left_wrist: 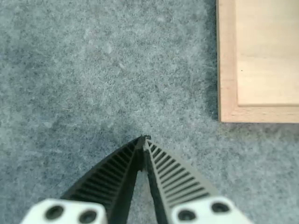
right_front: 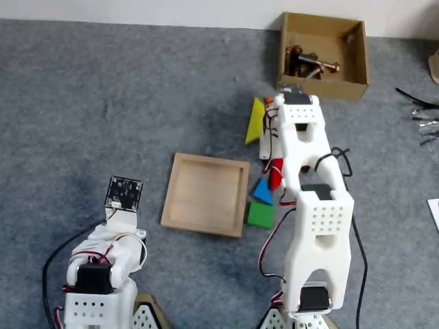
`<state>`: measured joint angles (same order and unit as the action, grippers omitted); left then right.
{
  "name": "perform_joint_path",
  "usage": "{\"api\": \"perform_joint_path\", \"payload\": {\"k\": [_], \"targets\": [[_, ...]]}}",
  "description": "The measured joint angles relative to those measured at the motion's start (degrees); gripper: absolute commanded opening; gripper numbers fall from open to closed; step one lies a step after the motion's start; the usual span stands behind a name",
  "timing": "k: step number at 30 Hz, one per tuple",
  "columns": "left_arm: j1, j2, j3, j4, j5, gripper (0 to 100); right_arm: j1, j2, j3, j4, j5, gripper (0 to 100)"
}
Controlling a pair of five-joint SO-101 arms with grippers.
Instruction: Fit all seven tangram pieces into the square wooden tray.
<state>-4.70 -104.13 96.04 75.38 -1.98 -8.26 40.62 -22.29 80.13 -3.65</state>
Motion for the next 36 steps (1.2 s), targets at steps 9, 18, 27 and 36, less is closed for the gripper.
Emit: {"api": "perform_joint_path", "payload": {"k": [9, 18, 27, 36], "targets": [[0.0, 0.0, 0.0, 0.0, 0.0, 1, 0.0, 0.0, 0.0, 0.0, 0.18, 26.7], [0.0, 0.0, 0.0, 0.0, 0.0, 1, 0.0, 0.0, 0.0, 0.44, 0.18, 26.7], [0.0, 0.0, 0.0, 0.0, 0.0, 1, 0.0, 0.0, 0.0, 0.44, 4.13, 27.0], [0.0, 0.0, 0.0, 0.0, 0.0, 1, 0.0, 0.0, -0.09, 0.44, 4.75, 29.5]]}}
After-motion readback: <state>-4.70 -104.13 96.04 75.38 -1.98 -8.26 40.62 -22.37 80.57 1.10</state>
